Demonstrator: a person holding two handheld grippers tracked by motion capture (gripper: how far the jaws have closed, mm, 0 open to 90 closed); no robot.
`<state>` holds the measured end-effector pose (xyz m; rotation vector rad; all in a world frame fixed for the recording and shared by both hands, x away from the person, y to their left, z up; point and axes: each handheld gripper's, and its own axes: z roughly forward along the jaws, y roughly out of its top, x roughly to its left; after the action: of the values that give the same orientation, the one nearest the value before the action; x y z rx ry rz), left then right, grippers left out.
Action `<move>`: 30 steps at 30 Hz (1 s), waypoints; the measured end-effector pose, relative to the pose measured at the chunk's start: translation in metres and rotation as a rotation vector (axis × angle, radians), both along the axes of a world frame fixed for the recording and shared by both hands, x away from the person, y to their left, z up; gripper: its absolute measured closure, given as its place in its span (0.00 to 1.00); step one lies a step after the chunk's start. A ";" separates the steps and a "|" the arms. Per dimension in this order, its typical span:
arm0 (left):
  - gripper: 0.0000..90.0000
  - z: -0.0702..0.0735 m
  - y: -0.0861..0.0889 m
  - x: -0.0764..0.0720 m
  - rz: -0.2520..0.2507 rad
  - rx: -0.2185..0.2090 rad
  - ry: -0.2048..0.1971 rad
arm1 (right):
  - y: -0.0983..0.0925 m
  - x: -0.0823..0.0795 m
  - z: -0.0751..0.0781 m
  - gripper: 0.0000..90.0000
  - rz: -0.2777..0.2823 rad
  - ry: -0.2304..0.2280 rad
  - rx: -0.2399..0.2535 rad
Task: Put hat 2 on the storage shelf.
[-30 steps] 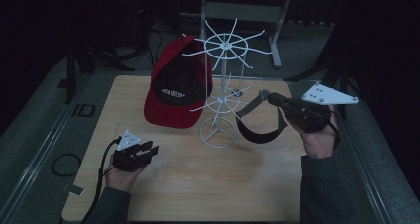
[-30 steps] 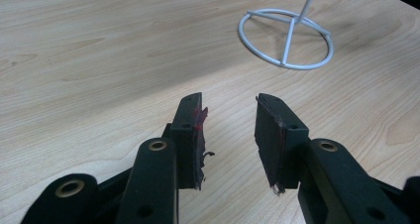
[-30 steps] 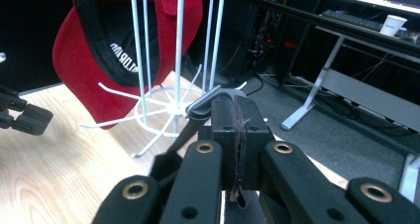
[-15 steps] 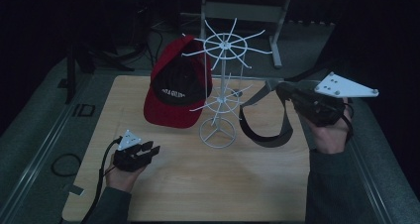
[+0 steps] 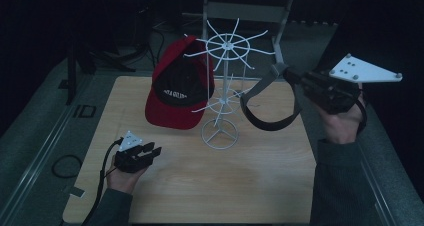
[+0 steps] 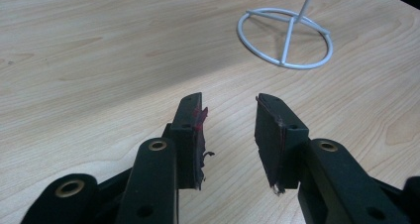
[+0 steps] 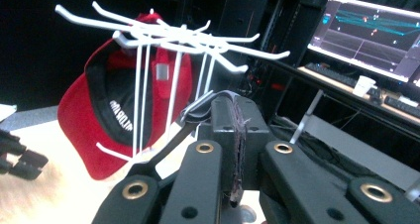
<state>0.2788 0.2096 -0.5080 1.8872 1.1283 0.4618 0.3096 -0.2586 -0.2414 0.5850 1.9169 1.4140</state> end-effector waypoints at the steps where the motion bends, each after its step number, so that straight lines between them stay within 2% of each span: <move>1: 0.71 0.000 0.000 0.000 0.000 -0.001 0.000 | 0.000 0.001 0.003 0.99 0.004 -0.003 0.005; 6: 0.71 0.000 0.001 0.000 0.002 -0.002 0.001 | 0.001 0.008 0.017 0.99 0.024 -0.019 0.030; 14: 0.71 0.000 0.000 0.000 -0.002 -0.001 0.001 | 0.005 0.031 0.028 0.99 0.051 0.001 0.065; 17: 0.71 -0.001 -0.001 0.001 -0.005 -0.001 0.003 | 0.008 0.049 0.021 0.98 0.036 0.055 0.055; 19: 0.71 -0.001 -0.001 0.001 -0.004 -0.001 0.004 | 0.013 0.058 0.014 0.98 0.029 0.084 0.022; 24: 0.71 -0.001 0.000 0.001 -0.006 0.001 0.001 | 0.016 0.065 0.001 0.97 0.022 0.116 0.002; 26: 0.71 -0.001 0.000 0.001 -0.004 -0.001 0.001 | 0.014 0.065 -0.002 0.91 0.016 0.120 -0.010; 30: 0.71 -0.001 0.000 0.000 -0.002 -0.003 0.000 | 0.009 0.064 -0.009 0.72 -0.017 0.129 -0.021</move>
<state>0.2789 0.2092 -0.5087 1.8859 1.1261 0.4585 0.3732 -0.2494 -0.2503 0.6966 2.0199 1.3728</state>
